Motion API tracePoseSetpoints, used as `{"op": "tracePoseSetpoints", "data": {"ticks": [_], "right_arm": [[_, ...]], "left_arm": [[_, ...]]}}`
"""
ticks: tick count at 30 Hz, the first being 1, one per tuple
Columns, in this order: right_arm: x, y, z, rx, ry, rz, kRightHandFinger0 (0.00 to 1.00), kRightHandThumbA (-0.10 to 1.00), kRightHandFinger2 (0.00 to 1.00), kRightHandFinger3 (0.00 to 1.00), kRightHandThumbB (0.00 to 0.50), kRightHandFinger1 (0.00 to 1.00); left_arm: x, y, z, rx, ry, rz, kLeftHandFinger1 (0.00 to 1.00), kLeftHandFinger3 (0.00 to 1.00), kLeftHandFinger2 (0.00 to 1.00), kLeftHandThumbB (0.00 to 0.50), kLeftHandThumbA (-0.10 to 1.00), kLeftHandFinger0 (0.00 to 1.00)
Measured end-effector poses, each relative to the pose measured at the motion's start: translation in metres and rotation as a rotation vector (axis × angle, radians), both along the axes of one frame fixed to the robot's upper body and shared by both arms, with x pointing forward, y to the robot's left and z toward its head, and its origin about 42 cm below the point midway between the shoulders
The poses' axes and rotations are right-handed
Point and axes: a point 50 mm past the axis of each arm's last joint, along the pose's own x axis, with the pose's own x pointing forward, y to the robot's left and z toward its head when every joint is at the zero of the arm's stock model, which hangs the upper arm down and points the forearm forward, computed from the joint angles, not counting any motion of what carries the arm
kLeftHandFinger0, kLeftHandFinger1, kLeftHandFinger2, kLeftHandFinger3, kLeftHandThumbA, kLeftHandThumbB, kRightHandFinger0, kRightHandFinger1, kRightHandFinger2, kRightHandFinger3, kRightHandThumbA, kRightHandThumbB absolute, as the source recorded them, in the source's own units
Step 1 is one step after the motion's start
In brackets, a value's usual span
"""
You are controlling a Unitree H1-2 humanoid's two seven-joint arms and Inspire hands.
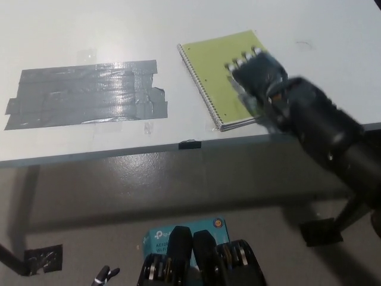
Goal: The robot uses its right hand to align two notebooks stacked together until they are fully overlapped
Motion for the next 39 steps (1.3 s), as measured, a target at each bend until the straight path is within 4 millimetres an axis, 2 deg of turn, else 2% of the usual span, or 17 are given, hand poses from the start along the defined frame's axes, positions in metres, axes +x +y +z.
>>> {"op": "tracePoseSetpoints", "data": {"ticks": [4, 5, 8, 12, 13, 14, 16, 18, 19, 22, 23, 24, 25, 30, 33, 35, 39], "right_arm": [[0.009, 0.007, 0.043, 0.018, -0.068, 0.019, 1.0, 1.0, 1.0, 1.0, 0.411, 1.0], [0.011, 0.007, 0.055, 0.027, -0.085, 0.022, 1.0, 1.0, 1.0, 1.0, 0.393, 1.0], [0.015, 0.006, 0.086, 0.05, -0.131, 0.028, 1.0, 1.0, 1.0, 1.0, 0.391, 1.0], [0.015, -0.009, 0.124, 0.108, -0.19, 0.028, 1.0, 1.0, 1.0, 1.0, 0.435, 1.0], [0.013, -0.014, 0.134, 0.134, -0.208, 0.033, 1.0, 1.0, 1.0, 1.0, 0.442, 1.0], [0.009, -0.019, 0.143, 0.164, -0.226, 0.043, 1.0, 1.0, 1.0, 1.0, 0.422, 1.0], [0.0, -0.029, 0.155, 0.222, -0.256, 0.061, 1.0, 1.0, 1.0, 1.0, 0.382, 1.0], [-0.01, -0.037, 0.158, 0.266, -0.27, 0.076, 1.0, 1.0, 1.0, 1.0, 0.391, 1.0], [-0.015, -0.042, 0.156, 0.284, -0.271, 0.082, 1.0, 1.0, 1.0, 1.0, 0.358, 1.0], [-0.03, -0.06, 0.137, 0.342, -0.255, 0.086, 1.0, 1.0, 1.0, 1.0, 0.347, 1.0], [-0.035, -0.066, 0.129, 0.361, -0.247, 0.083, 1.0, 1.0, 1.0, 1.0, 0.356, 1.0], [-0.04, -0.072, 0.121, 0.377, -0.237, 0.078, 1.0, 1.0, 1.0, 1.0, 0.324, 1.0], [-0.05, -0.085, 0.105, 0.404, -0.219, 0.065, 1.0, 1.0, 1.0, 1.0, 0.294, 1.0], [-0.097, -0.138, 0.036, 0.508, -0.143, -0.015, 1.0, 1.0, 1.0, 1.0, 0.272, 1.0], [-0.139, -0.169, -0.011, 0.579, -0.092, -0.092, 1.0, 1.0, 1.0, 1.0, 0.247, 1.0], [-0.171, -0.189, -0.04, 0.621, -0.056, -0.151, 1.0, 1.0, 1.0, 1.0, 0.264, 1.0], [-0.25, -0.231, -0.097, 0.7, 0.012, -0.314, 1.0, 1.0, 1.0, 1.0, 0.22, 1.0]], "left_arm": [[-0.004, 0.0, -0.002, -0.002, 0.011, 0.004, 0.7, 1.0, 0.81, 0.5, 1.0, 0.71], [-0.006, 0.001, -0.003, -0.001, 0.014, 0.006, 0.7, 1.0, 0.82, 0.5, 1.0, 0.72], [-0.009, 0.002, -0.004, -0.001, 0.022, 0.011, 0.7, 1.0, 0.83, 0.5, 1.0, 0.75], [-0.011, 0.004, -0.005, -0.002, 0.026, 0.02, 0.7, 1.0, 0.82, 0.5, 1.0, 0.81], [-0.011, 0.004, -0.005, -0.003, 0.027, 0.024, 0.69, 1.0, 0.8, 0.5, 1.0, 0.8], [-0.012, 0.004, -0.005, -0.004, 0.029, 0.026, 0.67, 1.0, 0.81, 0.5, 1.0, 0.75], [-0.013, 0.004, -0.006, -0.005, 0.031, 0.027, 0.68, 1.0, 0.84, 0.5, 1.0, 0.75], [-0.013, 0.004, -0.006, -0.006, 0.032, 0.027, 0.65, 1.0, 0.83, 0.5, 1.0, 0.72], [-0.013, 0.004, -0.006, -0.006, 0.031, 0.027, 0.67, 1.0, 0.83, 0.5, 1.0, 0.74], [-0.012, 0.003, -0.006, -0.008, 0.03, 0.027, 0.67, 1.0, 0.84, 0.5, 1.0, 0.72], [-0.012, 0.003, -0.006, -0.009, 0.03, 0.028, 0.65, 1.0, 0.84, 0.5, 1.0, 0.68], [-0.012, 0.003, -0.006, -0.009, 0.03, 0.028, 0.64, 1.0, 0.83, 0.5, 1.0, 0.66], [-0.012, 0.002, -0.006, -0.01, 0.03, 0.028, 0.64, 1.0, 0.83, 0.5, 1.0, 0.65], [-0.013, 0.002, -0.007, -0.012, 0.032, 0.029, 0.71, 1.0, 0.86, 0.5, 1.0, 0.69], [-0.013, 0.001, -0.007, -0.013, 0.031, 0.03, 0.72, 1.0, 0.85, 0.5, 1.0, 0.68], [-0.013, 0.001, -0.007, -0.014, 0.033, 0.031, 0.69, 1.0, 0.84, 0.5, 1.0, 0.62], [-0.015, 0.002, -0.008, -0.014, 0.036, 0.035, 0.69, 1.0, 0.85, 0.5, 1.0, 0.63]]}}
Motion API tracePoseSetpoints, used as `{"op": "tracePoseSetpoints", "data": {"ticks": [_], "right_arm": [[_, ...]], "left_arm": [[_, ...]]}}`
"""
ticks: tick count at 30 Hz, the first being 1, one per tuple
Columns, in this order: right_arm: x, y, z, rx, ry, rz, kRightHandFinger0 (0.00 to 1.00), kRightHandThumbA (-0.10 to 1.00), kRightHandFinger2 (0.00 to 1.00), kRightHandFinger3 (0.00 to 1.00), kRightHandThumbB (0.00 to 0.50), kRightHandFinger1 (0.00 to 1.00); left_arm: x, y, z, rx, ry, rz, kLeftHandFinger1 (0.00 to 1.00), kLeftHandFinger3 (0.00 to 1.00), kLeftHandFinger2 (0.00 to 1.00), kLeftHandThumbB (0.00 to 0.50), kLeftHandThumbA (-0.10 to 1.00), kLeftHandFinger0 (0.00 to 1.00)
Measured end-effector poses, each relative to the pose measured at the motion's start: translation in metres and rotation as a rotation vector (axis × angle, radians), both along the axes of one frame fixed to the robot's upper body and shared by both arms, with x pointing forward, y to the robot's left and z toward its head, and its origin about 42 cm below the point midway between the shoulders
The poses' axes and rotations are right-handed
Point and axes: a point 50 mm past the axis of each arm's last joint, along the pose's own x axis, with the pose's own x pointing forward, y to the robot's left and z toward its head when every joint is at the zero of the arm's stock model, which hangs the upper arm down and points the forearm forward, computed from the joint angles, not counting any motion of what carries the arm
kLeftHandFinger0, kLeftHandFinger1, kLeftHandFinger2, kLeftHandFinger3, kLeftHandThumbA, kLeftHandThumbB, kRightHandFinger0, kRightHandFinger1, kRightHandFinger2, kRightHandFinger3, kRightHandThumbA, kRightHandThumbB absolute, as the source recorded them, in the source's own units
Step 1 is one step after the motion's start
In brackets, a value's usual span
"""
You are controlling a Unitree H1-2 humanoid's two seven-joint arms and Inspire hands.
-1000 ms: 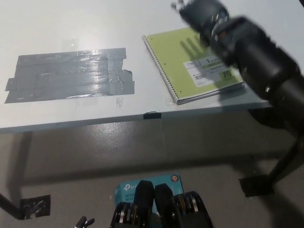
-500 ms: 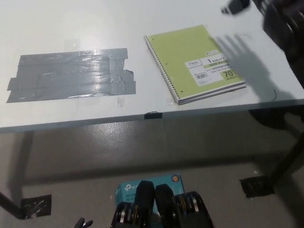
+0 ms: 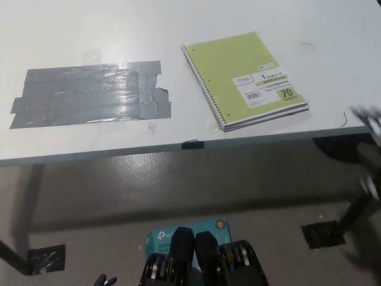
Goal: The robot uses its right hand to align two notebooks stacked together until they are fully overlapped
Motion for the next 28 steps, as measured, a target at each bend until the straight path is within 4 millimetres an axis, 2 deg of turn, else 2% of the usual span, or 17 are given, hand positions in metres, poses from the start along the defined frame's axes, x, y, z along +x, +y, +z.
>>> {"op": "tracePoseSetpoints", "data": {"ticks": [2, 4, 6, 8, 10, 11, 13, 14, 15, 17, 18, 21, 24, 25, 27, 28], "right_arm": [[-0.037, -0.016, -0.014, 0.043, 0.012, -0.068, 1.0, 1.0, 1.0, 1.0, 0.171, 1.0], [-0.057, -0.026, -0.027, 0.057, 0.029, -0.111, 1.0, 1.0, 1.0, 1.0, 0.184, 1.0], [-0.074, -0.034, -0.046, 0.065, 0.063, -0.146, 1.0, 1.0, 1.0, 1.0, 0.168, 1.0], [-0.08, -0.039, -0.062, 0.073, 0.093, -0.17, 1.0, 1.0, 1.0, 1.0, 0.165, 1.0], [-0.084, -0.046, -0.085, 0.081, 0.138, -0.195, 1.0, 1.0, 1.0, 1.0, 0.187, 1.0], [-0.086, -0.051, -0.101, 0.086, 0.179, -0.213, 1.0, 1.0, 1.0, 1.0, 0.214, 1.0], [-0.089, -0.057, -0.126, 0.118, 0.248, -0.247, 1.0, 1.0, 1.0, 1.0, 0.214, 1.0], [-0.089, -0.057, -0.131, 0.136, 0.26, -0.255, 1.0, 1.0, 1.0, 1.0, 0.232, 1.0], [-0.087, -0.056, -0.134, 0.154, 0.268, -0.259, 1.0, 1.0, 1.0, 1.0, 0.26, 1.0], [-0.081, -0.053, -0.137, 0.202, 0.273, -0.262, 1.0, 1.0, 1.0, 1.0, 0.269, 1.0], [-0.078, -0.053, -0.136, 0.221, 0.271, -0.26, 1.0, 1.0, 1.0, 1.0, 0.229, 1.0], [-0.071, -0.052, -0.132, 0.265, 0.271, -0.262, 1.0, 1.0, 1.0, 1.0, 0.202, 1.0], [-0.071, -0.05, -0.13, 0.299, 0.292, -0.25, 1.0, 1.0, 1.0, 1.0, 0.225, 1.0], [-0.071, -0.049, -0.131, 0.305, 0.306, -0.244, 1.0, 1.0, 1.0, 1.0, 0.247, 1.0], [-0.071, -0.048, -0.132, 0.309, 0.344, -0.223, 1.0, 1.0, 1.0, 1.0, 0.252, 1.0], [-0.071, -0.048, -0.133, 0.312, 0.357, -0.217, 1.0, 1.0, 1.0, 1.0, 0.279, 1.0]], "left_arm": [[-0.003, 0.002, -0.001, -0.001, 0.001, 0.009, 0.73, 1.0, 0.86, 0.5, 1.0, 0.65], [-0.008, 0.004, -0.002, -0.001, 0.011, 0.023, 0.7, 1.0, 0.85, 0.5, 1.0, 0.63], [-0.01, 0.004, -0.003, -0.003, 0.015, 0.03, 0.68, 1.0, 0.85, 0.5, 1.0, 0.62], [-0.01, 0.004, -0.003, -0.005, 0.012, 0.034, 0.7, 1.0, 0.85, 0.5, 1.0, 0.63], [-0.011, 0.004, -0.003, -0.008, 0.011, 0.039, 0.72, 1.0, 0.86, 0.5, 1.0, 0.66], [-0.011, 0.004, -0.003, -0.01, 0.012, 0.043, 0.71, 1.0, 0.87, 0.5, 1.0, 0.65], [-0.013, 0.006, -0.004, -0.009, 0.009, 0.054, 0.68, 1.0, 0.86, 0.5, 1.0, 0.63], [-0.014, 0.008, -0.004, -0.006, 0.009, 0.058, 0.66, 1.0, 0.86, 0.5, 1.0, 0.58], [-0.015, 0.009, -0.004, -0.005, 0.009, 0.064, 0.66, 1.0, 0.85, 0.5, 1.0, 0.54], [-0.015, 0.013, -0.004, -0.001, 0.006, 0.08, 0.66, 1.0, 0.86, 0.5, 1.0, 0.54], [-0.015, 0.014, -0.003, 0.0, 0.004, 0.086, 0.67, 1.0, 0.84, 0.5, 1.0, 0.58], [-0.015, 0.018, -0.002, 0.005, -0.005, 0.099, 0.67, 1.0, 0.82, 0.5, 1.0, 0.62], [-0.018, 0.018, -0.003, 0.003, -0.003, 0.105, 0.61, 1.0, 0.81, 0.5, 1.0, 0.59], [-0.019, 0.017, -0.004, 0.001, -0.001, 0.106, 0.63, 1.0, 0.82, 0.5, 1.0, 0.61], [-0.02, 0.016, -0.005, -0.002, -0.001, 0.11, 0.63, 1.0, 0.83, 0.5, 1.0, 0.62], [-0.02, 0.016, -0.005, -0.003, -0.002, 0.11, 0.61, 1.0, 0.83, 0.5, 1.0, 0.56]]}}
